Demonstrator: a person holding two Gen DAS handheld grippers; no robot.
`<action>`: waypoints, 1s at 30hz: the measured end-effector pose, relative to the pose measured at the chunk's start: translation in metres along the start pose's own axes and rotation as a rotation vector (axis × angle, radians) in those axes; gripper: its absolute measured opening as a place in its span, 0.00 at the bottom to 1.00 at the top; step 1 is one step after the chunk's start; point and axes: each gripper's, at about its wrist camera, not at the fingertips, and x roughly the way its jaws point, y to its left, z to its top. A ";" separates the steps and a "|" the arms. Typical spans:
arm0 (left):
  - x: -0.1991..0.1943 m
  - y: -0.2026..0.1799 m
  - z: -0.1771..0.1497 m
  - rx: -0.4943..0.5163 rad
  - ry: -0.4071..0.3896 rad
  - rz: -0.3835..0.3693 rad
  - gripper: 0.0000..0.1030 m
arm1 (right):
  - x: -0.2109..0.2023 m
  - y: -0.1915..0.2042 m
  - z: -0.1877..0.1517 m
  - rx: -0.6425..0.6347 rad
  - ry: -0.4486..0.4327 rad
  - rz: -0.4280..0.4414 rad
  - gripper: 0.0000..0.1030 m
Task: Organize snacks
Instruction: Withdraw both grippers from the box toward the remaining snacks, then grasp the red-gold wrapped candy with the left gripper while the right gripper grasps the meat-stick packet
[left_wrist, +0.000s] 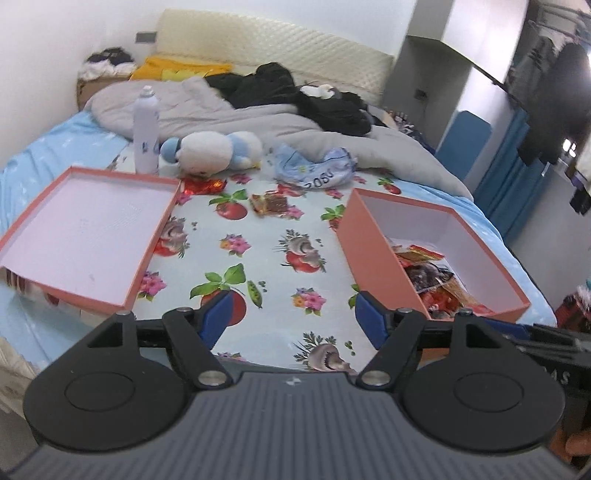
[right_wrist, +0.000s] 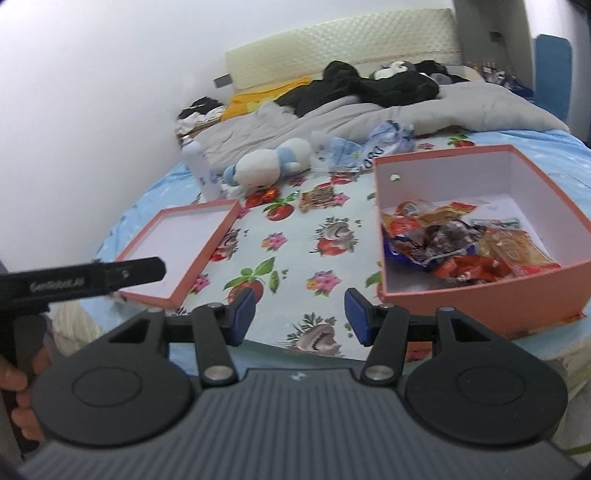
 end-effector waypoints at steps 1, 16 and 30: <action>0.006 0.003 0.003 -0.010 0.003 0.002 0.75 | 0.004 0.002 0.001 -0.008 -0.003 0.005 0.54; 0.134 0.057 0.083 -0.024 0.058 0.043 0.75 | 0.110 0.001 0.061 -0.015 0.031 0.060 0.83; 0.326 0.114 0.160 -0.127 0.136 0.076 0.73 | 0.291 -0.016 0.110 -0.029 0.070 0.011 0.81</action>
